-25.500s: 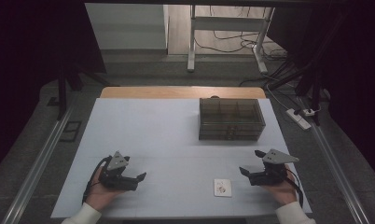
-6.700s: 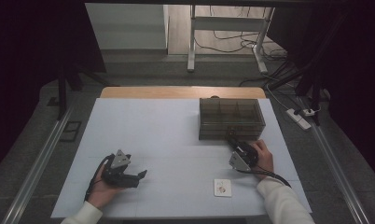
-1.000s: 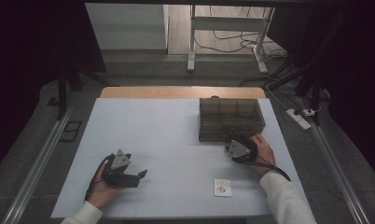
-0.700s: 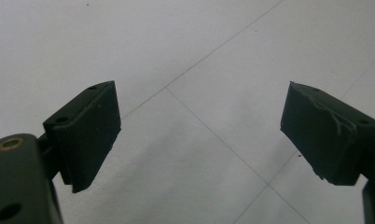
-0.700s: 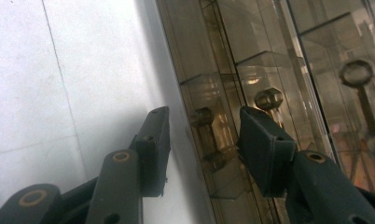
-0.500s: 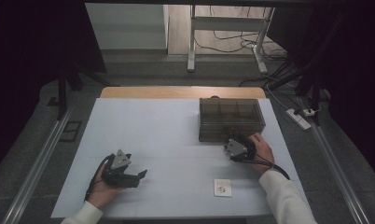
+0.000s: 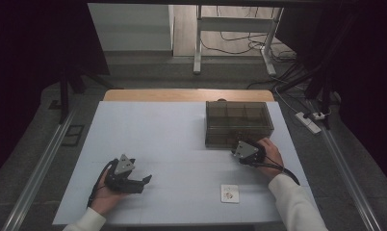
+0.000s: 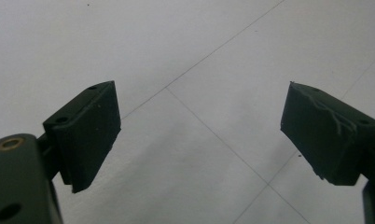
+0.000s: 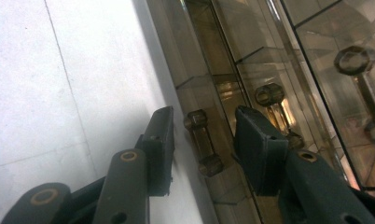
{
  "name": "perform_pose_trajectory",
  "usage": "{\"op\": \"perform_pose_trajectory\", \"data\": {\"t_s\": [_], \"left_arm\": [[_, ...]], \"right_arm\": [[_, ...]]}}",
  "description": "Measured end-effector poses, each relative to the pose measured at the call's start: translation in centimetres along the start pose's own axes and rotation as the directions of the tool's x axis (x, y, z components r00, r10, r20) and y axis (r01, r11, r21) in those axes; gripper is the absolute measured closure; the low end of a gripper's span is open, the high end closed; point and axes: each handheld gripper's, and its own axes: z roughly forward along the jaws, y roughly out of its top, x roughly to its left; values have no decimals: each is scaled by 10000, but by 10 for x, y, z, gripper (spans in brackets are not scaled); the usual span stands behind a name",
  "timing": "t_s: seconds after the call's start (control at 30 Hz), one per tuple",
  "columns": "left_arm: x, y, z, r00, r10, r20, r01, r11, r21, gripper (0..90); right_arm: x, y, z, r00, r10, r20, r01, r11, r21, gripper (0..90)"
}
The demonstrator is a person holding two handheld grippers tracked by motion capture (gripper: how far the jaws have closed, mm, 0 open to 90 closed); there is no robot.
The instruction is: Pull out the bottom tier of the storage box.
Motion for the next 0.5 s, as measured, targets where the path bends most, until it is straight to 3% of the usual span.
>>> {"op": "perform_pose_trajectory", "data": {"t_s": [0.5], "left_arm": [[0,0,0,10000,-19,-19,19,10000,18,124]], "right_arm": [[-3,0,7,10000,-94,-20,95,9995,306,614]]}}
